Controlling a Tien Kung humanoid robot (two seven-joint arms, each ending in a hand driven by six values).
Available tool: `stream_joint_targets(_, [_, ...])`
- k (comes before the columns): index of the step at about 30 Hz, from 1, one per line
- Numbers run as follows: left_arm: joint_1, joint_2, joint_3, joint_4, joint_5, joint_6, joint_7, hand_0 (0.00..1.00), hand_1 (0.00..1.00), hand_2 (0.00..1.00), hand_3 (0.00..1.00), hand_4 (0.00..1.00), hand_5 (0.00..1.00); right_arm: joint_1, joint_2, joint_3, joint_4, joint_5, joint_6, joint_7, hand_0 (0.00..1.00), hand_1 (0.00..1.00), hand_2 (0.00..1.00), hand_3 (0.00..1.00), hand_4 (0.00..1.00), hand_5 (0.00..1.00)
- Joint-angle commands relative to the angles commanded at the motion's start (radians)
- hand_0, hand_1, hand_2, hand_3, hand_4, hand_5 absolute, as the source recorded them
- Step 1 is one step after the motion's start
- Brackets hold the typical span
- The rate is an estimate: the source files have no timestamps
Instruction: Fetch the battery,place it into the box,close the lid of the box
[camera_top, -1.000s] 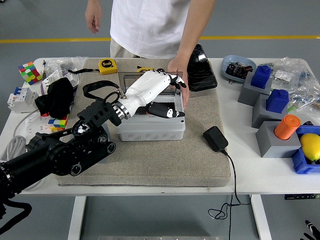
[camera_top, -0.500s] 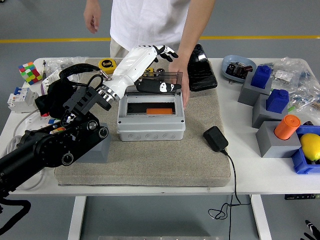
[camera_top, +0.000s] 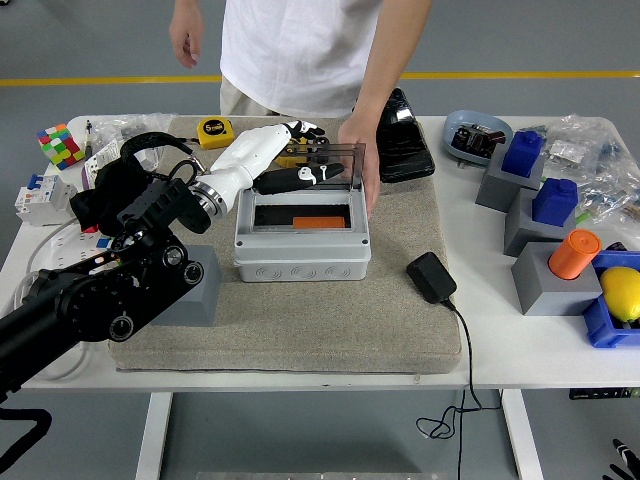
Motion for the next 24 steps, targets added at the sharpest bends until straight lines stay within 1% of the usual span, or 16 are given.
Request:
stream_joint_targets(7, [0.078,0.041,-0.020,-0.109,0.000,-0.007,0.014,0.707,0.784,0.759,0.794,0.998,0.998,-0.003,-0.002,0.005,-0.001,-0.003,0.005,0.000,0.625,0.633,0.627,0.553,0.949,0.515])
stream_joint_targets(9, [0.093,0.049,-0.025,-0.128,-0.001,-0.010,0.018,0.707,0.784,0.759,0.794,0.998,0.998,-0.003,-0.003,0.005,-0.001,-0.003,0.005,0.001,0.625,0.633,0.627,0.553,0.949,0.515])
stream_joint_targets(10, [0.108,0.058,-0.027,-0.145,-0.003,-0.011,0.019,0.696,0.767,0.749,0.782,0.998,0.998,-0.001,-0.004,0.006,0.000,-0.004,0.005,0.002,0.625,0.633,0.627,0.553,0.949,0.515])
stream_joint_targets(18, [0.204,0.105,-0.030,-0.235,-0.022,-0.009,0.016,0.689,0.767,0.742,0.780,0.998,0.998,0.000,-0.004,0.014,0.001,-0.009,0.008,0.003,0.624,0.633,0.628,0.553,0.949,0.515])
stream_joint_targets(20, [0.219,0.110,-0.037,-0.254,-0.024,-0.010,0.016,0.689,0.767,0.742,0.780,0.998,0.998,-0.001,-0.004,0.015,0.001,-0.009,0.008,0.003,0.624,0.633,0.628,0.553,0.949,0.515])
stream_joint_targets(24, [0.256,0.119,-0.083,-0.322,-0.028,-0.010,0.012,0.684,0.764,0.741,0.777,0.998,0.998,-0.002,-0.005,0.018,0.001,-0.012,0.008,0.002,0.625,0.633,0.627,0.553,0.949,0.515])
